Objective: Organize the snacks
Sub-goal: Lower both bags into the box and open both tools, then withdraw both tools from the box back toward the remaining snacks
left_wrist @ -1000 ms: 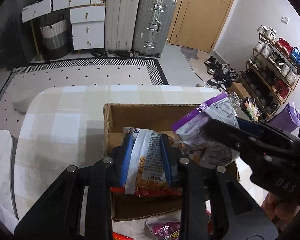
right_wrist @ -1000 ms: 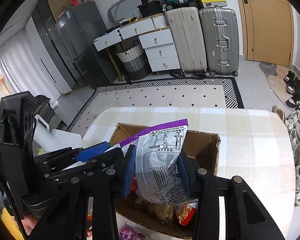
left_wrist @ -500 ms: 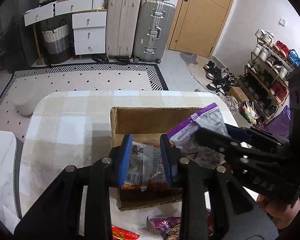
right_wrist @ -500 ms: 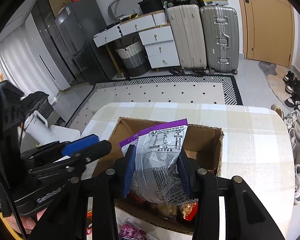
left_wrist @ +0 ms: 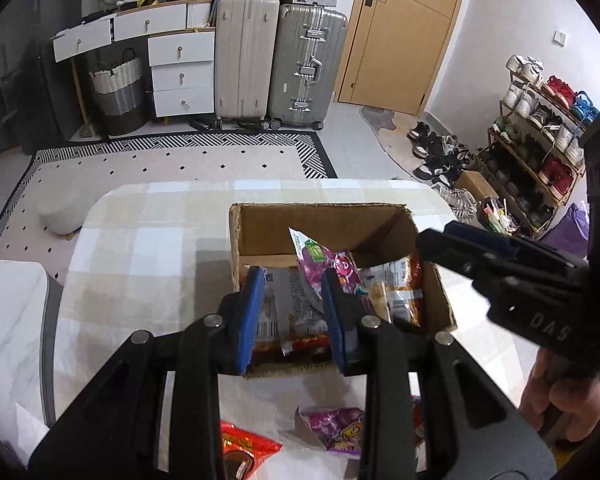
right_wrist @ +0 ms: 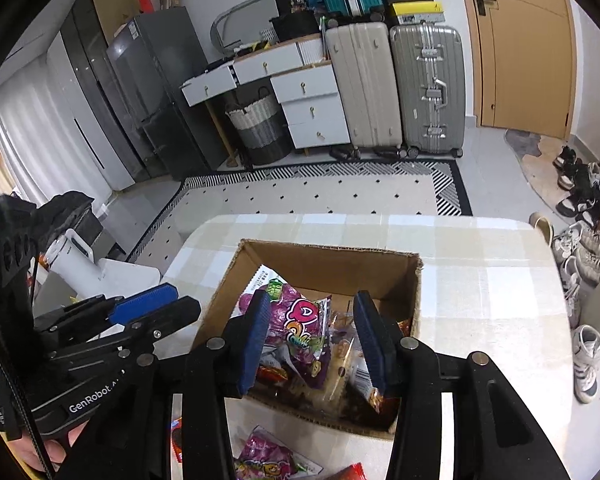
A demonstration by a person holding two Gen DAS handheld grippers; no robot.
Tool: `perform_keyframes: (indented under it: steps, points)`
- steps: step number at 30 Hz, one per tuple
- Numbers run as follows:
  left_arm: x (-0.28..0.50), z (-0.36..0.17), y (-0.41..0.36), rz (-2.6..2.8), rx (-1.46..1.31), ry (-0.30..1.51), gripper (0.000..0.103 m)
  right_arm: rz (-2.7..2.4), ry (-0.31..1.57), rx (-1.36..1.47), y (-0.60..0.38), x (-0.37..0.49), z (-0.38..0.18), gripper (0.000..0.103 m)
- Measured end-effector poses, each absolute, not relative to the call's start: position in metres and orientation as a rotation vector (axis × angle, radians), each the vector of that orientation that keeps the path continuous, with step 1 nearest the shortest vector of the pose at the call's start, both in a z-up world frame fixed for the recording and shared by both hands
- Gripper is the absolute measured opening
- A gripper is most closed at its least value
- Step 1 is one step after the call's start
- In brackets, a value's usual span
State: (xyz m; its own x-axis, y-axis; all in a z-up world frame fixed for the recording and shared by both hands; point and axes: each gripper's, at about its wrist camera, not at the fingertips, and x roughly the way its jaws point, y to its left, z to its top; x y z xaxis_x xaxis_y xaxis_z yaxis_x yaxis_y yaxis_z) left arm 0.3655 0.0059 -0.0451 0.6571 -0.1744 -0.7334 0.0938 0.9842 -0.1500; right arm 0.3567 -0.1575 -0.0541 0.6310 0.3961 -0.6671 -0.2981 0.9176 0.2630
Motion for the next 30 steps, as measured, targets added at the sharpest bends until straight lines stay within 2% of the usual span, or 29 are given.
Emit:
perform_keyframes:
  steps: [8, 11, 13, 17, 20, 21, 22, 26, 28, 30]
  points:
    - [0.307, 0.0, -0.004, -0.154, -0.052, 0.712, 0.029, 0.417, 0.719, 0.104, -0.164, 0.309, -0.017, 0.044]
    - [0.277, 0.024, -0.008, -0.144, -0.03, 0.652, 0.042, 0.427, 0.675, 0.089, -0.164, 0.285, 0.002, 0.045]
    - [0.251, 0.043, -0.01, -0.122, -0.013, 0.592, 0.059, 0.432, 0.644, 0.081, -0.165, 0.269, 0.014, 0.054]
    - [0.202, 0.076, -0.013, -0.126, -0.004, 0.513, 0.063, 0.438, 0.544, 0.044, -0.168, 0.219, 0.043, 0.061]
    - [0.164, 0.097, -0.009, -0.115, -0.015, 0.464, 0.077, 0.445, 0.479, 0.051, -0.173, 0.183, 0.062, 0.075]
    - [0.149, 0.103, -0.007, -0.116, -0.026, 0.445, 0.083, 0.453, 0.451, 0.061, -0.176, 0.168, 0.068, 0.084]
    - [0.132, 0.11, -0.004, -0.119, -0.037, 0.421, 0.083, 0.457, 0.427, 0.066, -0.178, 0.154, 0.073, 0.091]
    - [0.077, 0.129, 0.003, -0.103, -0.038, 0.36, 0.087, 0.464, 0.325, 0.06, -0.184, 0.1, 0.089, 0.094]
    - [0.05, 0.135, 0.007, -0.088, -0.037, 0.332, 0.102, 0.463, 0.304, 0.051, -0.184, 0.073, 0.091, 0.096]
    - [0.02, 0.138, 0.013, -0.077, -0.059, 0.312, 0.102, 0.453, 0.287, 0.057, -0.185, 0.047, 0.087, 0.098]
